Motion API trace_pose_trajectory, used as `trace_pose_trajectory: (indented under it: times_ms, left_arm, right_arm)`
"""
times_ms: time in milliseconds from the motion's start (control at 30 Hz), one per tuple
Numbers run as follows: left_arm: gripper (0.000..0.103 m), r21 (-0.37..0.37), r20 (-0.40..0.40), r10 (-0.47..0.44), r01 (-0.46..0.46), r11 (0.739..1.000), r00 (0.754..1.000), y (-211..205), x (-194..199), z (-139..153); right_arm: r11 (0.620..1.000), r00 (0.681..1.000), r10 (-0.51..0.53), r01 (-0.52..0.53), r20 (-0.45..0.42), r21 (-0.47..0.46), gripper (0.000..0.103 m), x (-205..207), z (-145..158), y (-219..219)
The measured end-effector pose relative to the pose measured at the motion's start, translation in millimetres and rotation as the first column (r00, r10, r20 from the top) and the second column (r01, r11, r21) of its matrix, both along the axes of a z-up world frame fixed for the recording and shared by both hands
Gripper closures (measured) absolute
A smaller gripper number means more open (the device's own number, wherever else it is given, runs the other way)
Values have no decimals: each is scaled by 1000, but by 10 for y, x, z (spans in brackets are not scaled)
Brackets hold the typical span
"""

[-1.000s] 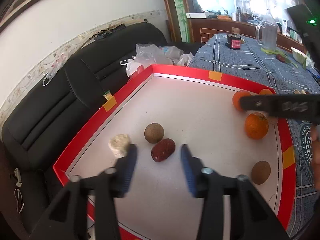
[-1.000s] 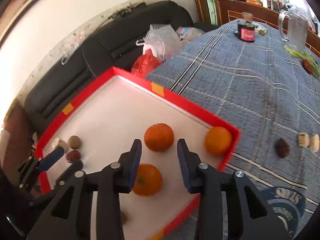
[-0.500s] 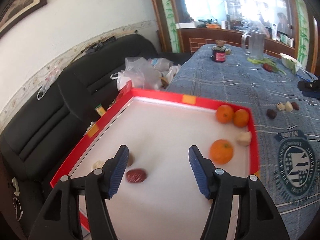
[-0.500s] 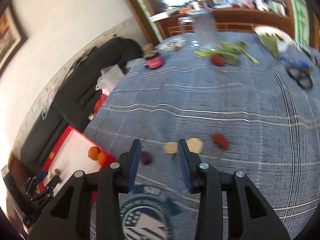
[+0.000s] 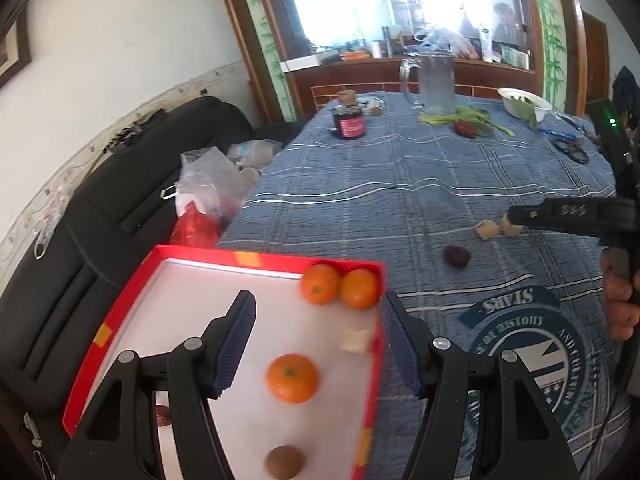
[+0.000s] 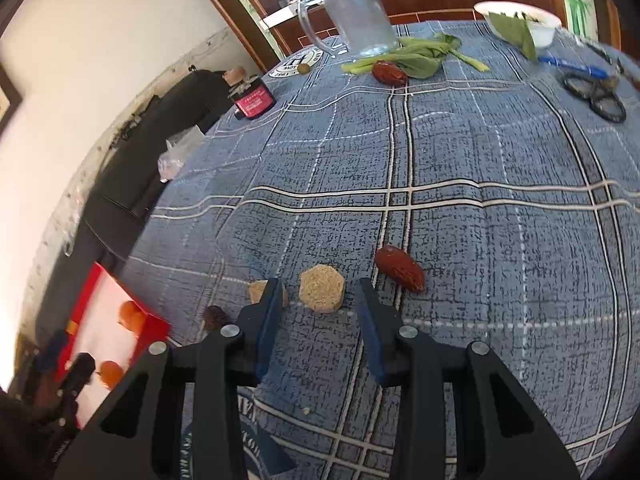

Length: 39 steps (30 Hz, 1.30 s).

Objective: Organize fruits
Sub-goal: 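Grasp a round tan cake with the right gripper while the left grasps a snack cube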

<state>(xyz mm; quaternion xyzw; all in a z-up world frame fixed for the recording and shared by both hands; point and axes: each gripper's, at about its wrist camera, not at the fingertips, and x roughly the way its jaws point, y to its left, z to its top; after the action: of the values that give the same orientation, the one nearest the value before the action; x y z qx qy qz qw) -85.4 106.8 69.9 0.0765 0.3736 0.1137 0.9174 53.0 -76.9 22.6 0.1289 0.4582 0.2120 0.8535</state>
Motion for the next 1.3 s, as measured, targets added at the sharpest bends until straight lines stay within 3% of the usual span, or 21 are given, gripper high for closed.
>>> trace_pose_trajectory:
  times_ms: [133, 200, 367, 500, 633, 867, 1033, 1133, 1200, 1300]
  left_arm:
    - [39, -19, -15, -11, 11, 1000, 1000, -60, 75, -20]
    - [39, -27, -25, -25, 24, 999, 999, -90, 116, -22]
    - [39, -30, -50, -55, 54, 998, 997, -191, 247, -26]
    - [39, -34, -54, -120, 118, 992, 991, -357, 365, 16]
    - [39, -15, -54, -187, 187, 982, 981, -596, 599, 41]
    - [39, 31, -147, -310, 318, 948, 939, -1110, 1063, -166]
    - [50, 56, -185, -330, 345, 937, 926, -1303, 1248, -321]
    - [59, 18, -211, -326, 337, 941, 922, -1302, 1309, -408]
    - [67, 4, -237, -321, 331, 944, 917, -1315, 1352, -488]
    - [89, -52, -238, -320, 316, 947, 917, -1296, 1407, -515]
  right_arm:
    - [996, 999, 6, -2, 45, -89, 64, -14, -54, 139]
    - [990, 997, 5, 6, 76, -140, 75, -44, -42, 179]
    - [990, 998, 2, 7, 66, -141, 75, -16, -34, 143]
    - [1000, 996, -25, 26, 80, -9, 75, -51, 163, -94]
    - [989, 983, -131, 121, 125, 90, 75, -81, 364, -490]
    - [951, 958, -276, 261, 79, 163, 75, 5, 338, -961]
    - [942, 954, -292, 276, 62, 192, 75, 26, 332, -1050]
    - [943, 957, -282, 266, 60, 200, 75, 23, 332, -1038]
    - [944, 959, -278, 262, 56, 203, 75, 25, 325, -1034]
    - [944, 960, -274, 257, 55, 205, 75, 30, 326, -1029]
